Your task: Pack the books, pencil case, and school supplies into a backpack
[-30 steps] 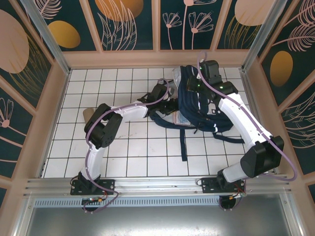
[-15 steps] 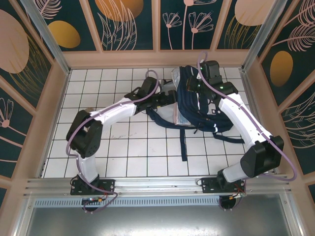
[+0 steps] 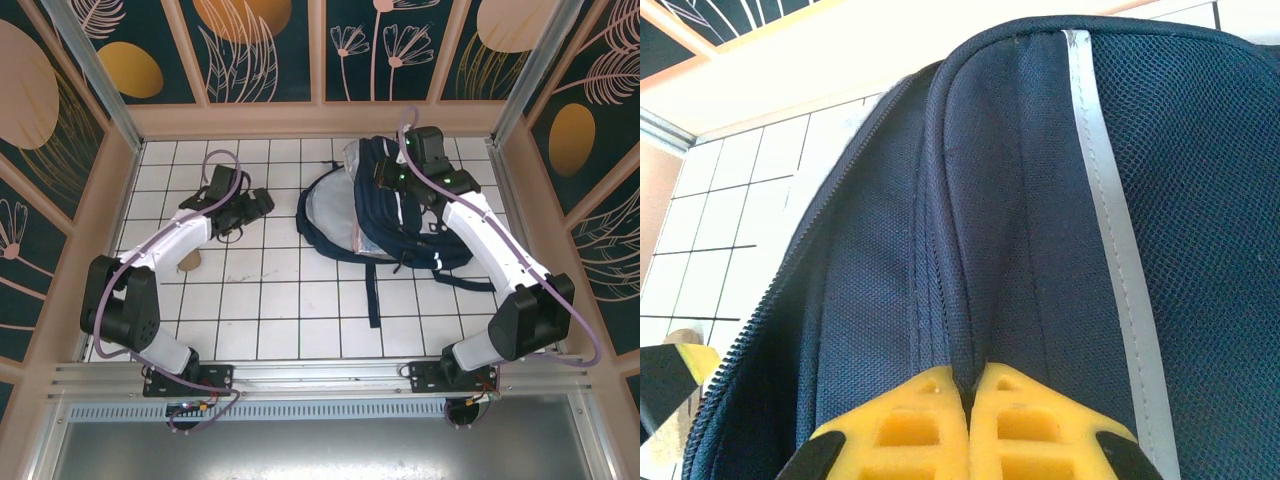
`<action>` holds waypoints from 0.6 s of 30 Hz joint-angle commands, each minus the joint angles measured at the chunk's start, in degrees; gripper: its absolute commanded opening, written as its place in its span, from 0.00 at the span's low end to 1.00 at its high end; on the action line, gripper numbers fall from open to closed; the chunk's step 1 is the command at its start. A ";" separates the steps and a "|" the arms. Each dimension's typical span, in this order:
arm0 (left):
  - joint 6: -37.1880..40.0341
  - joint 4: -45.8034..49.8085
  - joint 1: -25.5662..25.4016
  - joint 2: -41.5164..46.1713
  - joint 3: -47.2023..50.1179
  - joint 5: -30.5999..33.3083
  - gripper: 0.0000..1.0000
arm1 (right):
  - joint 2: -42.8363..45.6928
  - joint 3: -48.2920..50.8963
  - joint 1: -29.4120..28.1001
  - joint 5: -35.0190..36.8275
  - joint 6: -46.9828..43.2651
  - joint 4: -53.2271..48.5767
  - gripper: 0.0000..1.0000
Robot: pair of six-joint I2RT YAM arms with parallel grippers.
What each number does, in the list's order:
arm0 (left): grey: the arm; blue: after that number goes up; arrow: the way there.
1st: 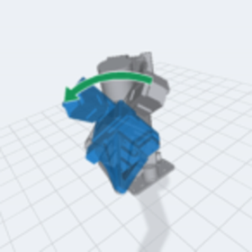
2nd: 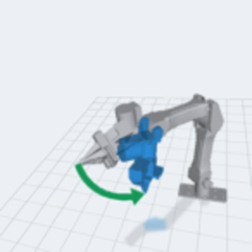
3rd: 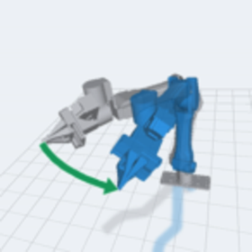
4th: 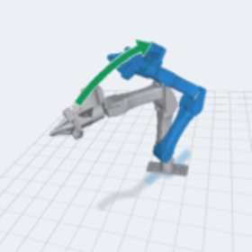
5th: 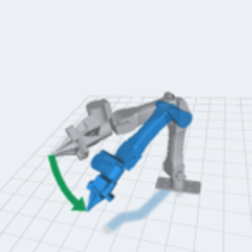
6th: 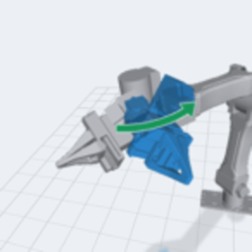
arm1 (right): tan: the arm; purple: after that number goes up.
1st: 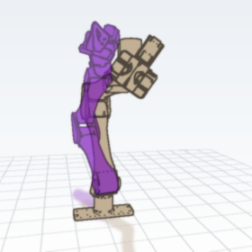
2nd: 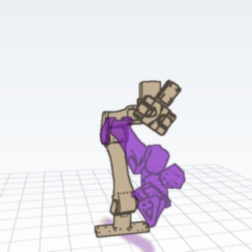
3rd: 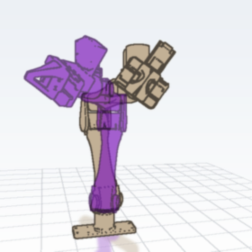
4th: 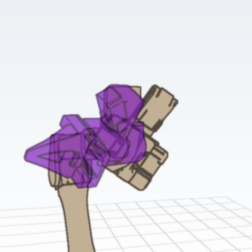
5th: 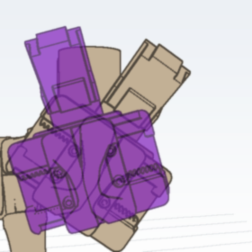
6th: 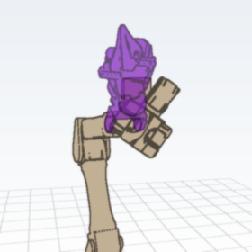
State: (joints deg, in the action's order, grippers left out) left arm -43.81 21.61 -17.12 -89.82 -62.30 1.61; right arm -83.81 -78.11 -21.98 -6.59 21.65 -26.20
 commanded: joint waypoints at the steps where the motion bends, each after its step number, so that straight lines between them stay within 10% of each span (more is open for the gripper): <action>1: 3.67 7.61 3.73 1.22 0.65 6.31 0.99 | 0.44 0.70 -1.01 -2.77 1.52 5.88 0.00; 18: 14.26 10.31 20.46 -8.01 0.90 9.93 0.98 | 0.23 2.90 -1.13 -2.22 1.47 7.22 0.00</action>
State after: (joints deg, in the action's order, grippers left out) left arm -32.12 30.46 2.22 -96.55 -62.13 10.66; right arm -84.07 -75.18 -22.59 -7.64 22.85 -22.55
